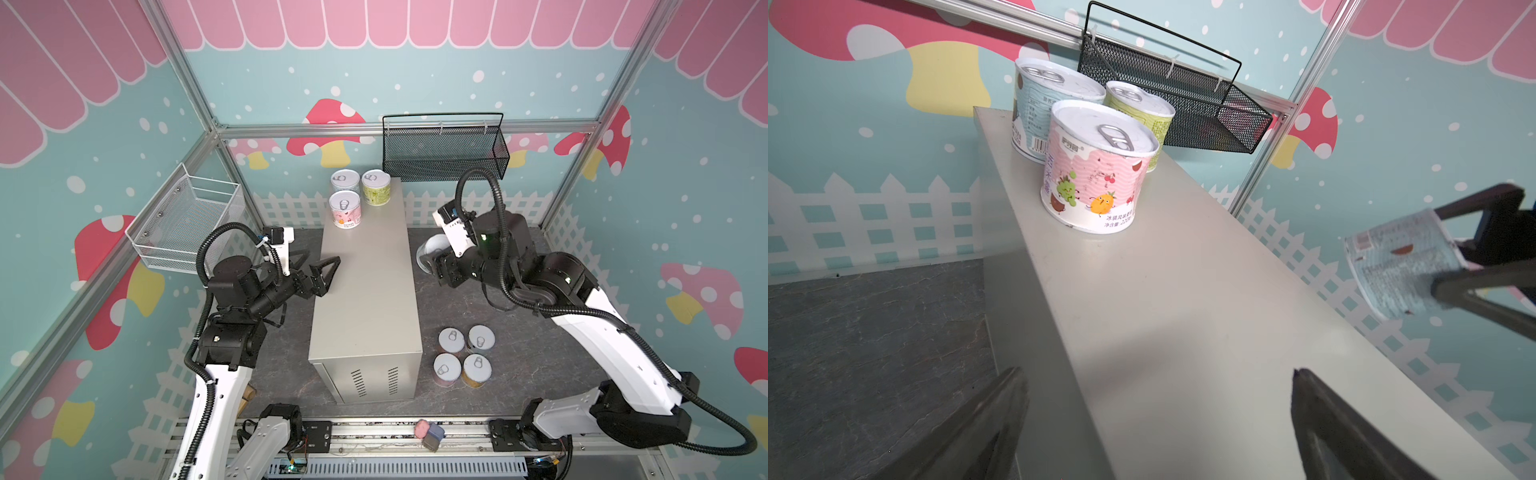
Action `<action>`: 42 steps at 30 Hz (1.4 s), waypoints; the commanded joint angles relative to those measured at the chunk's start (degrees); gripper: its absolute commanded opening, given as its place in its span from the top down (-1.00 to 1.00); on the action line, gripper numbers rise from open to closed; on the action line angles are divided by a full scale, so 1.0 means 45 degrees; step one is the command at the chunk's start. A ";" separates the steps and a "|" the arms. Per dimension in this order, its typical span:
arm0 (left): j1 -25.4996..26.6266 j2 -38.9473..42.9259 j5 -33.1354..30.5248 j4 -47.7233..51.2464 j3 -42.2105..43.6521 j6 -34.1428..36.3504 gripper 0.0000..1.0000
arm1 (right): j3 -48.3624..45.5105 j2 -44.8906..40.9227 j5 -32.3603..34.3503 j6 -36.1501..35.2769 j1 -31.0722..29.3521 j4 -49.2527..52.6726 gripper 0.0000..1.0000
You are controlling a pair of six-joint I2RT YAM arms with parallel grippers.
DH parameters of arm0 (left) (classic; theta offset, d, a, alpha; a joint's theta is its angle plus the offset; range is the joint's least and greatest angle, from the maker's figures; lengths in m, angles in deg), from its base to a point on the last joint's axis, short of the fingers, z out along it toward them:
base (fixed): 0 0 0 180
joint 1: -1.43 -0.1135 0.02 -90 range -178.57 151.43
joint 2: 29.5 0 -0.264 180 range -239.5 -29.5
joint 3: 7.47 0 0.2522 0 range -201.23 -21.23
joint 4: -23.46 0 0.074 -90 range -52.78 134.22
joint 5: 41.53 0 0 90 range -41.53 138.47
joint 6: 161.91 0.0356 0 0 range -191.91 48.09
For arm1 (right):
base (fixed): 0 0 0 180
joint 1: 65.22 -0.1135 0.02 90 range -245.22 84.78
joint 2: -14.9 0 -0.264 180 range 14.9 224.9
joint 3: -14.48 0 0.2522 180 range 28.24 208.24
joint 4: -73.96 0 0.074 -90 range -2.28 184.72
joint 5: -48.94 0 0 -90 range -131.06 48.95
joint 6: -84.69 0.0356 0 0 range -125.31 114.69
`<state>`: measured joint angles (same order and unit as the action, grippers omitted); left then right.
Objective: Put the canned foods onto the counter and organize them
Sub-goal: 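Lift the light-blue can and carry it onto the cabinet top with the right gripper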
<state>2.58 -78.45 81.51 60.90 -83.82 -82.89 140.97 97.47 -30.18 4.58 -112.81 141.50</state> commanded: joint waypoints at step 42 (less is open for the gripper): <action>-0.0094 -0.0196 0.0096 -0.0563 0.0275 -0.0157 -0.98 | 0.6065 0.6966 -0.2613 -0.2207 0.0986 -0.1460 -0.72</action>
<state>2.31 -79.19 81.49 59.59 -83.12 -83.31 168.03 129.49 -42.40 -5.06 -108.70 135.57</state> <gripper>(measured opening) 0.992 0.852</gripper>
